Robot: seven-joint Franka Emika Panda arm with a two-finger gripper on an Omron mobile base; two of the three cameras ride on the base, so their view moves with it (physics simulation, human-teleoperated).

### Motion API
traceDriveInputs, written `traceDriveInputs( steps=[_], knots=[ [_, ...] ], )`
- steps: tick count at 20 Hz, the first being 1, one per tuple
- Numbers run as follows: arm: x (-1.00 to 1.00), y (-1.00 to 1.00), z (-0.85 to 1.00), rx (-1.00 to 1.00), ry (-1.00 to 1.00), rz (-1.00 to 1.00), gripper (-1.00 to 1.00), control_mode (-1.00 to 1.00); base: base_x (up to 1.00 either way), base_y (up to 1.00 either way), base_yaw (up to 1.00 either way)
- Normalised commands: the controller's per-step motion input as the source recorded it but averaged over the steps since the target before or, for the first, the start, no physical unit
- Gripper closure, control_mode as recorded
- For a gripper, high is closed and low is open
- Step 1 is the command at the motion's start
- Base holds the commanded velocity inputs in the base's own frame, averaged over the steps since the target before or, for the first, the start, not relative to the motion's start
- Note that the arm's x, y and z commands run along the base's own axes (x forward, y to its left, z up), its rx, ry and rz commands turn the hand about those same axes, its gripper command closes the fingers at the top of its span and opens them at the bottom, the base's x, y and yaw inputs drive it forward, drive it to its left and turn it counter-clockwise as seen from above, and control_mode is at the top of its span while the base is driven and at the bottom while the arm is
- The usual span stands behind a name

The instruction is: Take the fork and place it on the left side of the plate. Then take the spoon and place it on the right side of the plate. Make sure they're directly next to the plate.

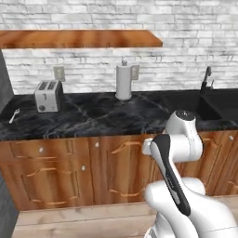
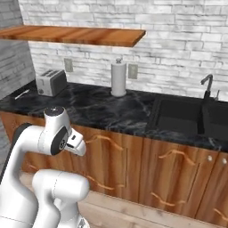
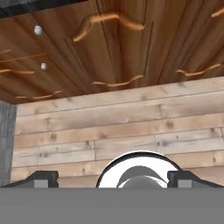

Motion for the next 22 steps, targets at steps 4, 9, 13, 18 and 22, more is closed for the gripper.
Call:
traceDriveInputs(
  steps=[4,9,13,18,22],
  knots=[
    [0.0,0.0,0.0,0.0,0.0,0.0,-1.0,1.0,0.63,0.89,0.0],
    [0.0,0.0,0.0,0.0,0.0,0.0,-1.0,1.0,0.7,0.64,0.06],
    [0.0,0.0,0.0,0.0,0.0,0.0,-1.0,1.0,0.69,0.45,0.11],
    [0.0,0.0,0.0,0.0,0.0,0.0,-1.0,1.0,0.56,0.54,0.1],
    [0.0,0.0,0.0,0.0,0.0,0.0,-1.0,1.0,0.56,0.62,0.07]
  ],
)
